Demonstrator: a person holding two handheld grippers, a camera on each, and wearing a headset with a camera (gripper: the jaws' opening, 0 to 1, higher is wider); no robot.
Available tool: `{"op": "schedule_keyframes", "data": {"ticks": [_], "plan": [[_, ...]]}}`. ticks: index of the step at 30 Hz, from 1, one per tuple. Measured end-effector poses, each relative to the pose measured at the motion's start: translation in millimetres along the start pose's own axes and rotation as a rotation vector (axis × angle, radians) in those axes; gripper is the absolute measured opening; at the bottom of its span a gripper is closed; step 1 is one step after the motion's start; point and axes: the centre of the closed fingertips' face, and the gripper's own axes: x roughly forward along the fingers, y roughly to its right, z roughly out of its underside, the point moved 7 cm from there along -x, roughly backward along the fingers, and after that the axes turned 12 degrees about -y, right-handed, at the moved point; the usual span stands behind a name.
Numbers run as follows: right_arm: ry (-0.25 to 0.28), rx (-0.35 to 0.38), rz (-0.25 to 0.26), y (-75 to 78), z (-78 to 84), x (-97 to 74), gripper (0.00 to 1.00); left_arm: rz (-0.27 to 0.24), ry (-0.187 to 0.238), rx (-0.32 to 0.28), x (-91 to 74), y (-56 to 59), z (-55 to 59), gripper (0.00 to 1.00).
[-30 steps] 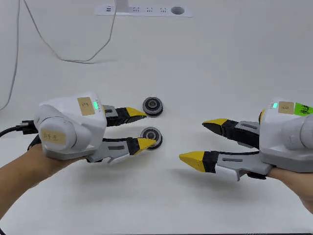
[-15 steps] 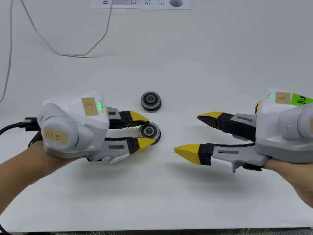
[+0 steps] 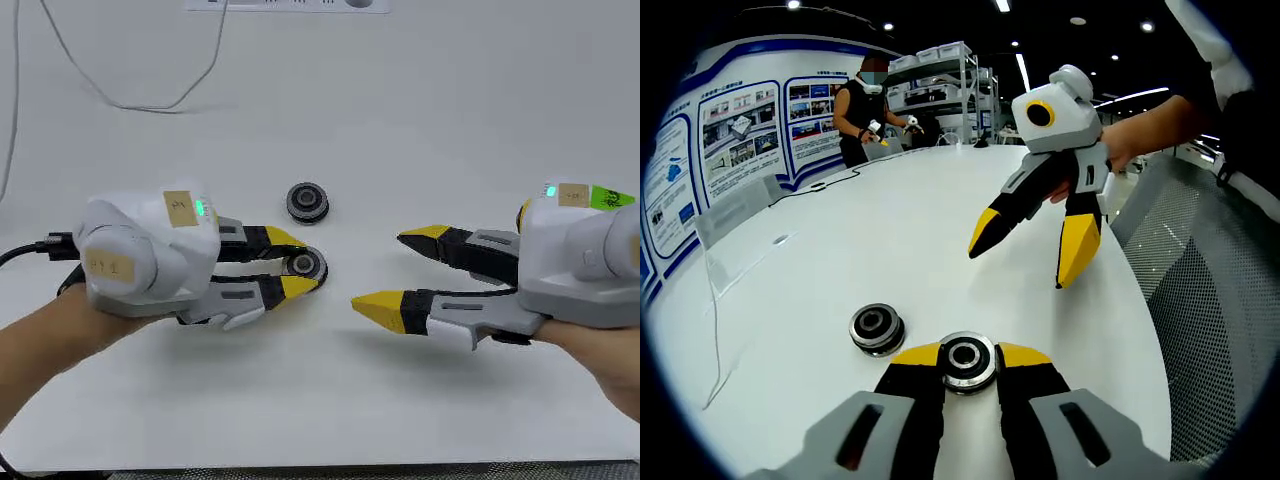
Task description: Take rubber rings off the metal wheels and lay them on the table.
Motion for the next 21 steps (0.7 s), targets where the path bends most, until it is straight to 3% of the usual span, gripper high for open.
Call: {"op": "schedule_keyframes", "data": {"ticks": [6, 21], "plan": [[-0.001, 0.002, -0.007, -0.9, -0.3, 1.6, 0.56, -0.007, 0.012, -0.041, -2.1, -3.3, 0.8, 0.19], [0.004, 0.015, -0.027, -3.4, -3.1, 9.7, 0.55, 0.007, 0.016, -0.037, -0.5, -3.5, 0.3, 0.14]]}}
